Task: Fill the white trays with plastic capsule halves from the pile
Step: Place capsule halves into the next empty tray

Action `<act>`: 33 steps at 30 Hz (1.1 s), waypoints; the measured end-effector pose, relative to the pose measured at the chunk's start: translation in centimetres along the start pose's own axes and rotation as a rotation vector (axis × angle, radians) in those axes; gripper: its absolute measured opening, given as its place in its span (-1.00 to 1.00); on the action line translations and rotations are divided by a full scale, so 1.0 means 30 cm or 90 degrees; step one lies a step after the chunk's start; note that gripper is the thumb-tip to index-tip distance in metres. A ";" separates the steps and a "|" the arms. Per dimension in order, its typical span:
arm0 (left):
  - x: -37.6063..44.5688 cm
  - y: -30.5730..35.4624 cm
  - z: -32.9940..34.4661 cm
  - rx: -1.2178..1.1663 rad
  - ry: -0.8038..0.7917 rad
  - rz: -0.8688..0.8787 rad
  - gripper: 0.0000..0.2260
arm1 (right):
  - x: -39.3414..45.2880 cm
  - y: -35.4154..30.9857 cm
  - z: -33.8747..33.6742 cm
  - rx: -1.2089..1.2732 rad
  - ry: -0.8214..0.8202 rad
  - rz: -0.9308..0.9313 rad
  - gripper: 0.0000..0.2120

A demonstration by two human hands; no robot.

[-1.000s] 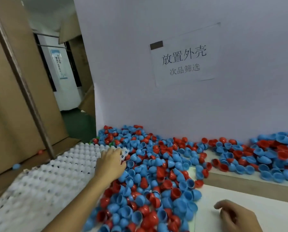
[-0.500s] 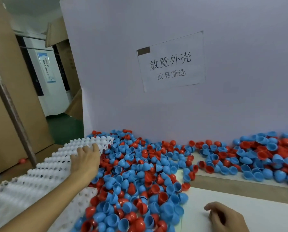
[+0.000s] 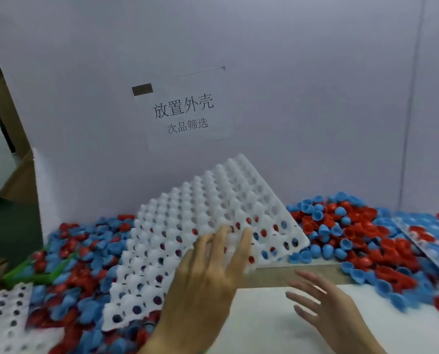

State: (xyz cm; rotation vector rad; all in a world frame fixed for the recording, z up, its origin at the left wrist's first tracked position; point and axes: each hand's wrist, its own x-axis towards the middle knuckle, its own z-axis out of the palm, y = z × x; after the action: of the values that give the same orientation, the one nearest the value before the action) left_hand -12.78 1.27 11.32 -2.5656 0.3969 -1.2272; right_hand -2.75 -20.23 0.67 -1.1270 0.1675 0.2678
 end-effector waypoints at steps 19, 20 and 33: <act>-0.133 0.159 0.223 -0.300 -0.249 -0.162 -0.37 | 0.002 -0.095 -0.203 -0.157 0.027 -0.043 -0.54; -0.122 0.123 0.224 -0.329 -0.264 -0.316 -0.33 | 0.002 -0.093 -0.199 -0.158 0.042 -0.053 -0.52; -0.077 0.017 0.275 -0.716 -0.113 -0.759 -0.76 | -0.021 -0.103 -0.159 -0.086 0.053 -0.158 -0.59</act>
State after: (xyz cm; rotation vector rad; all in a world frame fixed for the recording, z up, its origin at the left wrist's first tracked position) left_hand -7.75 2.62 4.51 -4.0828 -0.9264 -1.1604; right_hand -2.44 -25.90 1.52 -1.2809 0.0829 0.0118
